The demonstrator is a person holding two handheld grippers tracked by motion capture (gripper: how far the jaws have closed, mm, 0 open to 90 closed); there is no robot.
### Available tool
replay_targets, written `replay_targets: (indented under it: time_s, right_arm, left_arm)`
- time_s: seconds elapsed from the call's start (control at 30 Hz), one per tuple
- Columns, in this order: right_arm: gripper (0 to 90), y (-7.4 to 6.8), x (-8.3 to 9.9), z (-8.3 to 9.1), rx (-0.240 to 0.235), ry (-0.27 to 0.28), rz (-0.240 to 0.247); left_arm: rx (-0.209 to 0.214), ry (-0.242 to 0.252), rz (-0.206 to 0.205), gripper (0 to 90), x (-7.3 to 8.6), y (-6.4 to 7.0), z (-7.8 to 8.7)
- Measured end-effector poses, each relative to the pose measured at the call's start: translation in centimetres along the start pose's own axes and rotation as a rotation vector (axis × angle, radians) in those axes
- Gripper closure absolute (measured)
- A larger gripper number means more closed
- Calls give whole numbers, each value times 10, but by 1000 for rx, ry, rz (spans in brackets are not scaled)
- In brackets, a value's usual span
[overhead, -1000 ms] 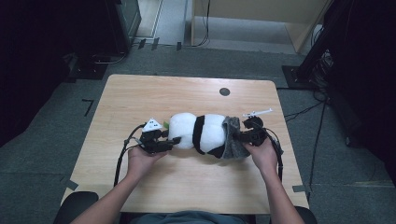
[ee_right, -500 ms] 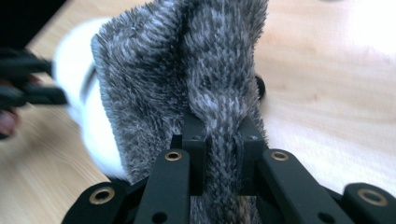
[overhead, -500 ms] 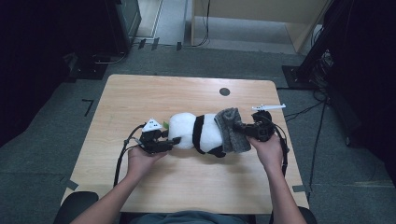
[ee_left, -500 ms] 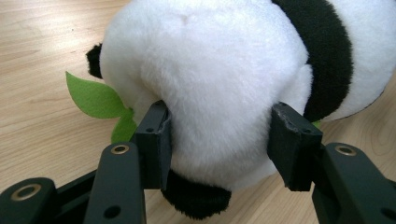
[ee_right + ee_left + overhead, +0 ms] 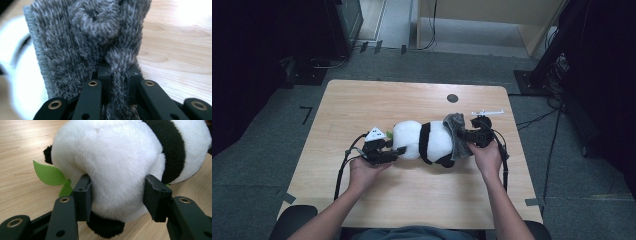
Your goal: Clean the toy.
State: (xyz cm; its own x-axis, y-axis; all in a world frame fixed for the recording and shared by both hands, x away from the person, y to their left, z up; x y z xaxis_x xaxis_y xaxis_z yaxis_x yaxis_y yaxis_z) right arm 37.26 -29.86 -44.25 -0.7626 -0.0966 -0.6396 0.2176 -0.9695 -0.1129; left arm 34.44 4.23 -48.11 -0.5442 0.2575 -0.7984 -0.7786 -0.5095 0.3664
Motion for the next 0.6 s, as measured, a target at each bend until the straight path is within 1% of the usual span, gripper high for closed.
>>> replay_targets:
  time_s: [0.03, 0.07, 0.13, 0.2, 0.27, 0.3, 0.37, 0.43, 0.5, 0.6]
  right_arm:
    - [797, -1, 3, -5, 36, -28, 11]
    - [797, 0, 6, -9, 40, -46, 8]
    - [802, 0, 15, -21, 28, -111, -12]
    - [803, -4, 21, -31, 27, -161, -5]
    - [804, -8, 23, -36, 33, -176, 10]
    - [804, -8, 24, -37, 31, -179, 9]
    - [803, -7, 25, -39, 22, -180, 6]
    - [800, -4, 27, -43, 17, -206, 17]
    - [796, -2, 29, -46, 26, -234, 33]
    - [796, 0, 28, -44, 23, -233, 27]
  left_arm:
    - [-1, -2, -1, 468, 0, 0, 0]
    - [-1, -2, -2, 467, 0, 0, 0]
    - [-2, -2, -4, 467, 0, 0, 0]
    - [-4, -2, -5, 468, 0, 0, 0]
    - [-5, -1, -4, 467, 1, 0, 0]
    - [-4, 0, -3, 467, 1, 0, 0]
    - [-6, 0, -6, 467, 1, 0, 0]
    - [-6, 0, -7, 467, 1, 0, 0]
    - [-6, -2, -9, 466, 1, 0, 0]
    - [-6, -3, -9, 465, 1, 0, 1]
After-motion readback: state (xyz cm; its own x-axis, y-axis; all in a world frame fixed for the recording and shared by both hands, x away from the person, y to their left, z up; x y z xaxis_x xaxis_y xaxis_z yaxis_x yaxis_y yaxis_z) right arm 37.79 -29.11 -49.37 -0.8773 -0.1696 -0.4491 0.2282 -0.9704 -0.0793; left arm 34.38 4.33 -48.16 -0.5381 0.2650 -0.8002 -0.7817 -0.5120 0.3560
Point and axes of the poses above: each handheld gripper's, and its own axes: z roughly backward along the jaws, x roughly out of its underside, y roughly to its right, the point moved 1 cm from there along -z, roughly forward along the jaws, and after that the axes turned 13 degrees about x, right-handed, at the moved point
